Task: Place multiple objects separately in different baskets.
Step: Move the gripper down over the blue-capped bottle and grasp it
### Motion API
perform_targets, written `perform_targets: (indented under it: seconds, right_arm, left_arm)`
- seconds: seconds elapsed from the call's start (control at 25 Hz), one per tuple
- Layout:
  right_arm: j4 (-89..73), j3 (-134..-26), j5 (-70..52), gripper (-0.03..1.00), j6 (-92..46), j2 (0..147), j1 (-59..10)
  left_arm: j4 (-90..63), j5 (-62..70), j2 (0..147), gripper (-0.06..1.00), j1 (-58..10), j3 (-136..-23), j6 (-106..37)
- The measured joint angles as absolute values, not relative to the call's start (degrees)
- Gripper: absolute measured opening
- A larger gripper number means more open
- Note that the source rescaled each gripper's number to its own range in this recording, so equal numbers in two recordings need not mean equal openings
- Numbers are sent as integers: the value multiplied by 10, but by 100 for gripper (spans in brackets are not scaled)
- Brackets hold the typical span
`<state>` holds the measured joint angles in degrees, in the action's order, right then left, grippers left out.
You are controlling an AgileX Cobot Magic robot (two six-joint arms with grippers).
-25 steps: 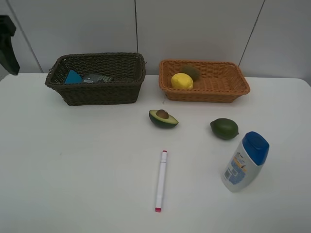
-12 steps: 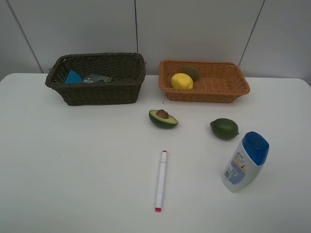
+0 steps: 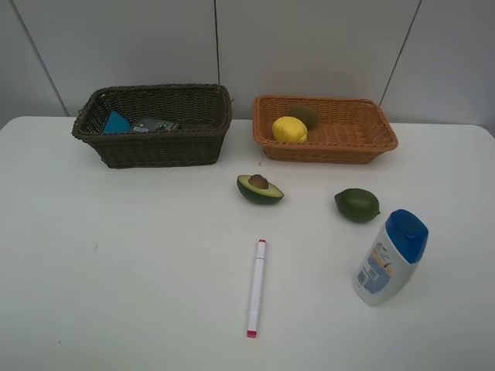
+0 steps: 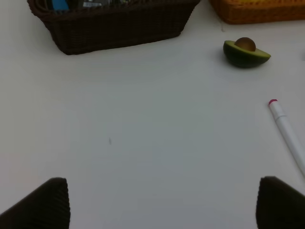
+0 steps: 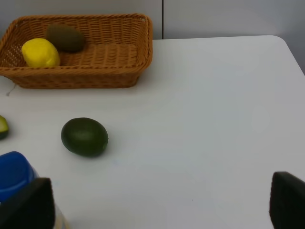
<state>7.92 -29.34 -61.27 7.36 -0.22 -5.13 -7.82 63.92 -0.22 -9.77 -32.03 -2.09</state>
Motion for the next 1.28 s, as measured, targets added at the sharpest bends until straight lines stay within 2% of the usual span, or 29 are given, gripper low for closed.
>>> perform_targets:
  seconds: [0.96,1.28]
  right_arm:
    - [79,-293,-613,99,73,-2,-51]
    - [82,-293,-613,99,73,6,-51]
  left_arm:
    - [-97,611,-4,100,-95,-292,-54]
    - [-96,611,-4,100,-19,-292,-54]
